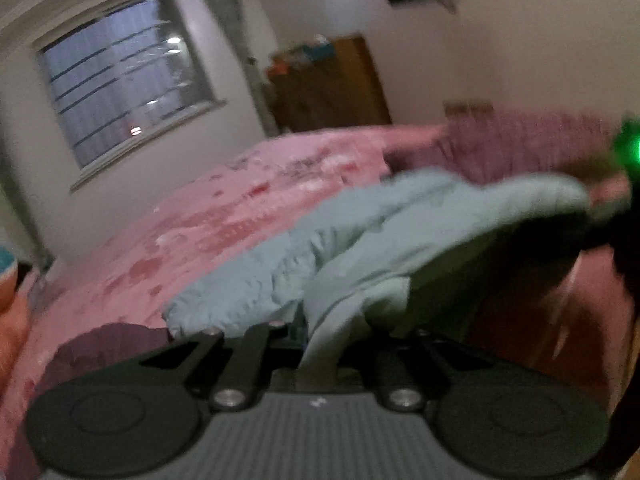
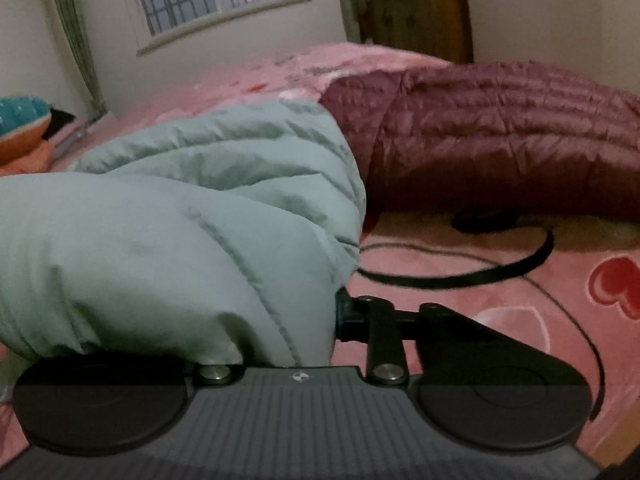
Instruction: Fold large clothes
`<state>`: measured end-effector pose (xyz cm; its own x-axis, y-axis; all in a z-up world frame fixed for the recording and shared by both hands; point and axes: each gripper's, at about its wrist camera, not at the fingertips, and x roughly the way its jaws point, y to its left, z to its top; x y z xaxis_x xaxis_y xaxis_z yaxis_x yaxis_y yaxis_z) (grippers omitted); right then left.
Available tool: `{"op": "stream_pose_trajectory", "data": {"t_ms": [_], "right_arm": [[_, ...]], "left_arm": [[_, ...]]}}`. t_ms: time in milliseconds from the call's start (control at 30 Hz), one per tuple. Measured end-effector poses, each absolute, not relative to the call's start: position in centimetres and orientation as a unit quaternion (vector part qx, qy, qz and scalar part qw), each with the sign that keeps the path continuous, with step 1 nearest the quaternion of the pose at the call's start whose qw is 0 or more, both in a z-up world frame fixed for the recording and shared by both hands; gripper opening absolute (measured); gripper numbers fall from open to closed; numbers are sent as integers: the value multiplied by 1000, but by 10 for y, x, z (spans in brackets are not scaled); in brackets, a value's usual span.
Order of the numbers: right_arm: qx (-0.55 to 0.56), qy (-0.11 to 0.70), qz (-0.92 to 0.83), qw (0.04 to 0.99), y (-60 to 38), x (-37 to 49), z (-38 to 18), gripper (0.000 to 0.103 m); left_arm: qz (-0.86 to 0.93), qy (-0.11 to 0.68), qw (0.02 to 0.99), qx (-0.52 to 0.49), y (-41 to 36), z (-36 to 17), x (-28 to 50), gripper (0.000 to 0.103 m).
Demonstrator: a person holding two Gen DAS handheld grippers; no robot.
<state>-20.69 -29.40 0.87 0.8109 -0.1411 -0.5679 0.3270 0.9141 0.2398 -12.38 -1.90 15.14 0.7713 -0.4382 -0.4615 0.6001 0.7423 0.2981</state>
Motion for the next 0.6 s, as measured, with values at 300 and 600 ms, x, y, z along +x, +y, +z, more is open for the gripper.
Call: {"op": "stream_pose_trajectory", "data": {"t_ms": [300,600], "right_arm": [[91,156,-137,974,-272,-247,79,16],[24,12,-140,990,-246,-299,186,14]], "left_arm": [[-253,106,959,70,17,220,-170,4],[-243,-6,970,-17,45,288,-219,4]]}}
